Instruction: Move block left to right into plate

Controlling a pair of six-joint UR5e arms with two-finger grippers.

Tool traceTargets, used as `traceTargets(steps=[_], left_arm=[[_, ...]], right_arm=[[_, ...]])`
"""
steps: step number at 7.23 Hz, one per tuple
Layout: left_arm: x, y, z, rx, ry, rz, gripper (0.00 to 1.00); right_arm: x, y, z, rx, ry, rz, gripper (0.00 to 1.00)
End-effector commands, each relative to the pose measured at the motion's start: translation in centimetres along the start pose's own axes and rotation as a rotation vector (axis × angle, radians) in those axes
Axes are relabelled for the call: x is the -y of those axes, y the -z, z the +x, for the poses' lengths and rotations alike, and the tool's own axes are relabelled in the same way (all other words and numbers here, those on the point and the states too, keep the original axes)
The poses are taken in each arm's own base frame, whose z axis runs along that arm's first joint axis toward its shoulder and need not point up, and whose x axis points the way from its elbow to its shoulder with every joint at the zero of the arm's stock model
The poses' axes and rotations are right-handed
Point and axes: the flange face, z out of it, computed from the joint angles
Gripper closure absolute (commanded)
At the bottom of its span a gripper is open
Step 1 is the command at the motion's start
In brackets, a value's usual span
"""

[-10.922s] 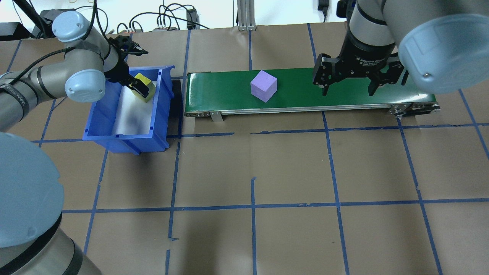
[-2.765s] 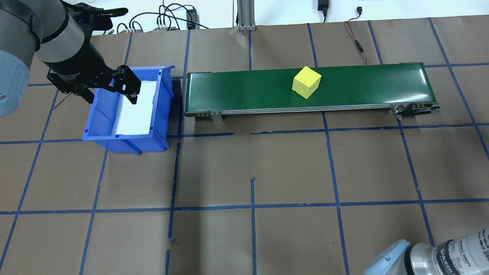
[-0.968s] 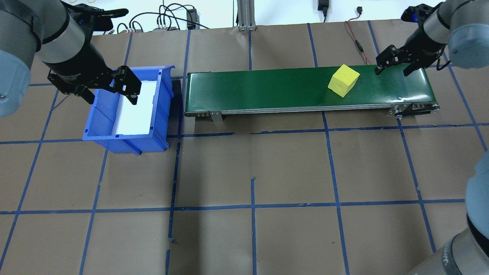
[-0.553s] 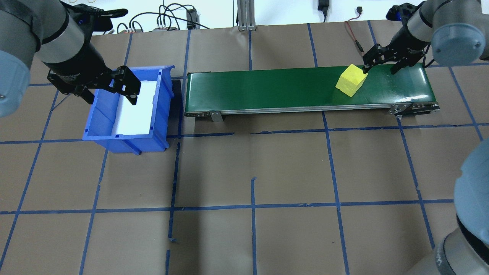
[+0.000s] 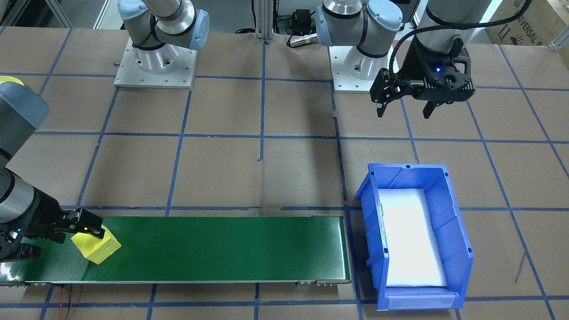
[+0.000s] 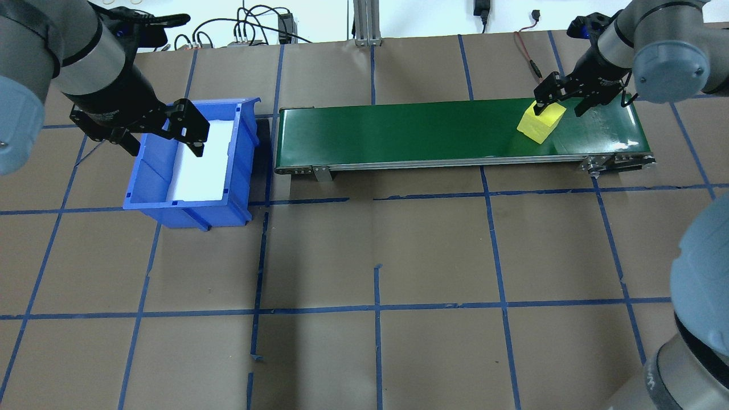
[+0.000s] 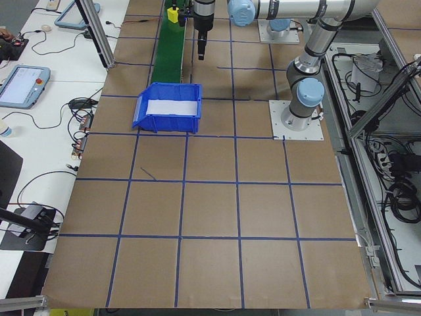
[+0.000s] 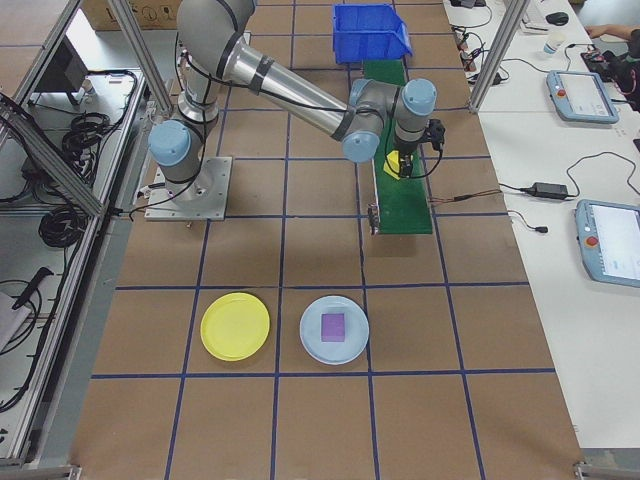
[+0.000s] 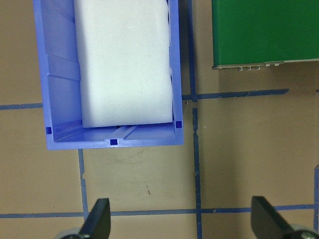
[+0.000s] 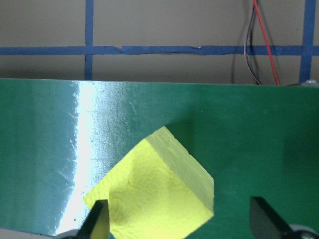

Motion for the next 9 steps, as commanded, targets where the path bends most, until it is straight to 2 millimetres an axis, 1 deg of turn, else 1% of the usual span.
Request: traceTargets(steps=[1, 5, 9], left_arm=[[0.0, 0.0, 0.0, 0.001, 0.0, 0.0, 0.0], [0.0, 0.0, 0.0, -0.001, 0.0, 0.0, 0.0], [0.0, 0.0, 0.0, -0.001, 0.0, 0.0, 0.0]], right_arm=[[0.0, -0.9, 0.2, 0.004, 0.001, -0.013, 0.0], [0.0, -1.8, 0.4, 0.007, 0.001, -0.02, 0.0], [-0.6, -2.8, 0.5, 0.011, -0.004, -0.037, 0.0]])
